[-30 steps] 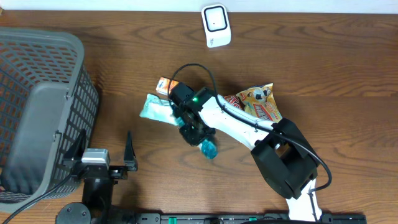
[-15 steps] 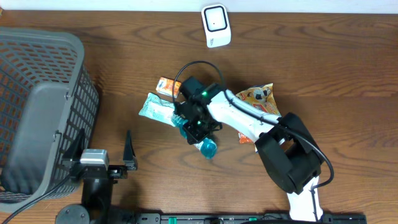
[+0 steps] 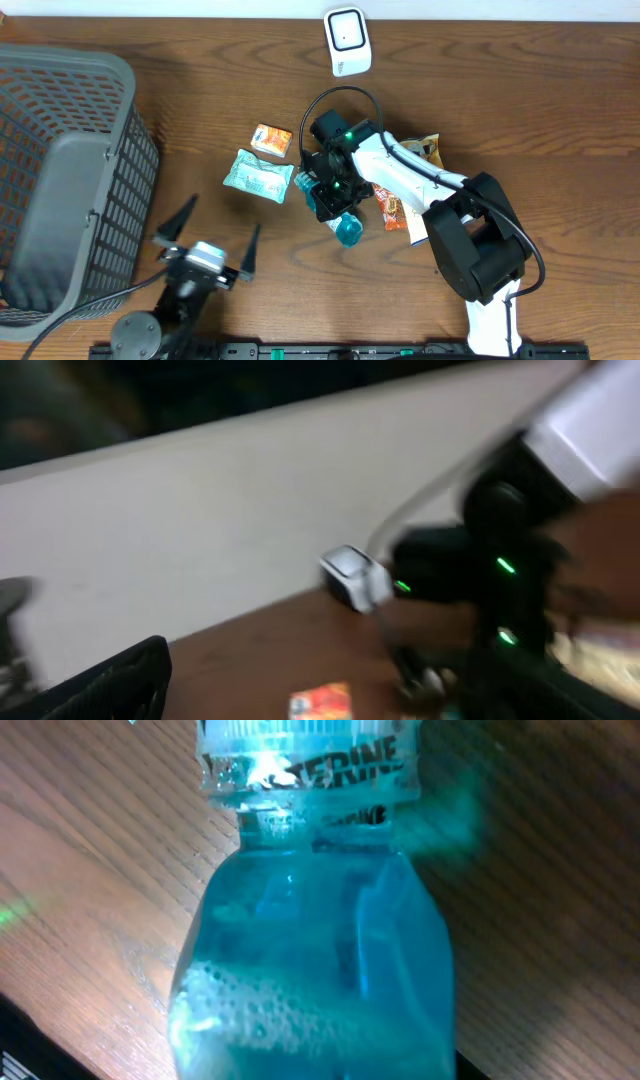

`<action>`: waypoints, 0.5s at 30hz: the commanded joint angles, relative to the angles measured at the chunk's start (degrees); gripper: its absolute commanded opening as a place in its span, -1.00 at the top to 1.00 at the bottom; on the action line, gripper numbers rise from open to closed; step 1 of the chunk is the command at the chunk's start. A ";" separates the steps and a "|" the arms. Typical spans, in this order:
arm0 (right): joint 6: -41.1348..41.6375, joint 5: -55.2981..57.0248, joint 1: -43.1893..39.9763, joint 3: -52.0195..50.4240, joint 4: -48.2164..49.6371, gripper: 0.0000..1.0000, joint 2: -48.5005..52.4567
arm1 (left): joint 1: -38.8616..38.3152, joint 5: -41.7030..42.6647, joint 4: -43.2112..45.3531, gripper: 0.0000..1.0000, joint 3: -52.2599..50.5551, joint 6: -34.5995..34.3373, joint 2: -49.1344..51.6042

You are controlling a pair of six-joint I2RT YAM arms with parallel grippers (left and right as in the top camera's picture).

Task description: Scan the item barcode

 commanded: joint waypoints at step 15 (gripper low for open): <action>9.64 22.27 -0.31 2.23 -3.98 0.83 0.66 | -0.22 -3.34 -0.02 -0.95 -11.67 -3.34 -0.33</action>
